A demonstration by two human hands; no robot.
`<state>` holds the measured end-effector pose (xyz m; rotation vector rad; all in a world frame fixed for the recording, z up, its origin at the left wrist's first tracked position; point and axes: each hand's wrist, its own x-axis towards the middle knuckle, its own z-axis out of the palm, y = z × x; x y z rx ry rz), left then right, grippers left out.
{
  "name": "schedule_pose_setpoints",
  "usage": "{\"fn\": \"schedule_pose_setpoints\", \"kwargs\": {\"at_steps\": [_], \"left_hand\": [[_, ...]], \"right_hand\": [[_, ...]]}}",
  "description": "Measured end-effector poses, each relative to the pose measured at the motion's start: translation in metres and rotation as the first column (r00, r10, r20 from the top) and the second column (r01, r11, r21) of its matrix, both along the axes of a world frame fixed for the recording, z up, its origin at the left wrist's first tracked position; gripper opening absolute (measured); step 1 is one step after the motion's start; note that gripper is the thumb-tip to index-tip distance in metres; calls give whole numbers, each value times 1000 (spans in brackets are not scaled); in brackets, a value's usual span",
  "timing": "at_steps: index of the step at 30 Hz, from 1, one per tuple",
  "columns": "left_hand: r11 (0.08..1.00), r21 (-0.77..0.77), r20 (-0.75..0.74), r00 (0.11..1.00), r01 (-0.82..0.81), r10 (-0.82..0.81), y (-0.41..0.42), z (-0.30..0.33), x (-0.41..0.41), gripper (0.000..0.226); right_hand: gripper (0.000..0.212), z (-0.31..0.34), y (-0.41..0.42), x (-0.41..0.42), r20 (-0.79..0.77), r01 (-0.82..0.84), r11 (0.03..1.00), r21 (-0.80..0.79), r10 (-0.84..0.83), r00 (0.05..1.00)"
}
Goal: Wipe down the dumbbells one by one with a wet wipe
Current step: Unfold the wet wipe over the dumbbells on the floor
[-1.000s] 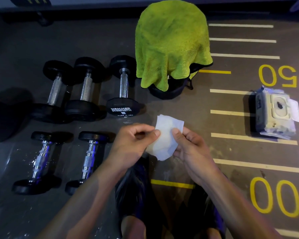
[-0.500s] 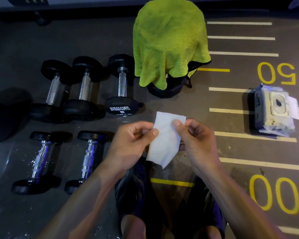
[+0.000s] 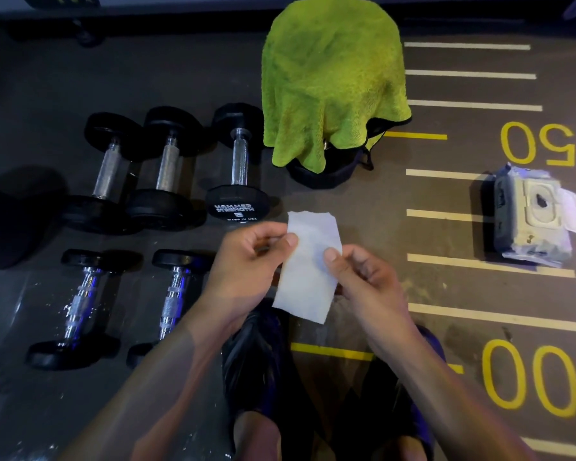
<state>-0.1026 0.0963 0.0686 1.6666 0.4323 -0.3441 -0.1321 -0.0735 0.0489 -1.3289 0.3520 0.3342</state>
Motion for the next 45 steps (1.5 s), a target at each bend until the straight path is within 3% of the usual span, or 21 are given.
{"fn": "schedule_pose_setpoints", "kwargs": {"at_steps": [2,6,8,12,15,20,23,26,28,31,33,36,40,45], "left_hand": [[999,-38,-48,999,11,-13,2,3,0,8],[940,-340,-301,943,34,-143,3,13,-1,22],[926,-371,-320,927,67,-195,4,13,-2,16],[965,-230,-166,972,125,-165,6,17,1,8],[952,-222,31,977,211,-210,11,19,7,9],[949,-43,250,923,311,-291,20,10,20,16],[939,37,264,903,341,-338,22,3,24,31],[936,104,295,888,338,-353,23,-1,28,24],[921,154,294,874,357,-388,24,-2,31,19],[891,225,313,837,394,-449,23,-5,35,18],[890,232,324,831,393,-452,24,-11,38,20],[925,182,295,878,335,-376,29,-23,43,21],[962,140,189,948,233,-257,41,-33,55,17],[930,363,172,985,-59,-4,91,-56,158,22]], "right_hand": [[30,1,-2,2,-9,-17,999,40,17,1000],[15,-2,-7,5,44,-8,1000,24,7,999],[12,-3,-8,6,82,-13,1000,-12,14,997],[14,0,-12,11,108,10,999,37,-14,994],[21,5,-18,18,211,11,993,118,-36,977],[28,-1,-23,22,276,-61,998,16,54,960],[35,-4,-22,27,257,-81,996,-34,87,963],[34,-10,-20,35,211,-83,995,-50,92,973],[23,-17,-18,40,184,-65,998,10,62,981],[51,-24,-13,48,50,-127,982,143,121,991],[43,-28,-6,52,18,-220,959,180,220,975],[17,-33,2,63,-10,-198,964,177,203,979],[24,-44,8,80,3,-110,993,43,110,994],[21,-54,10,110,-75,26,999,-22,-28,997]]}}
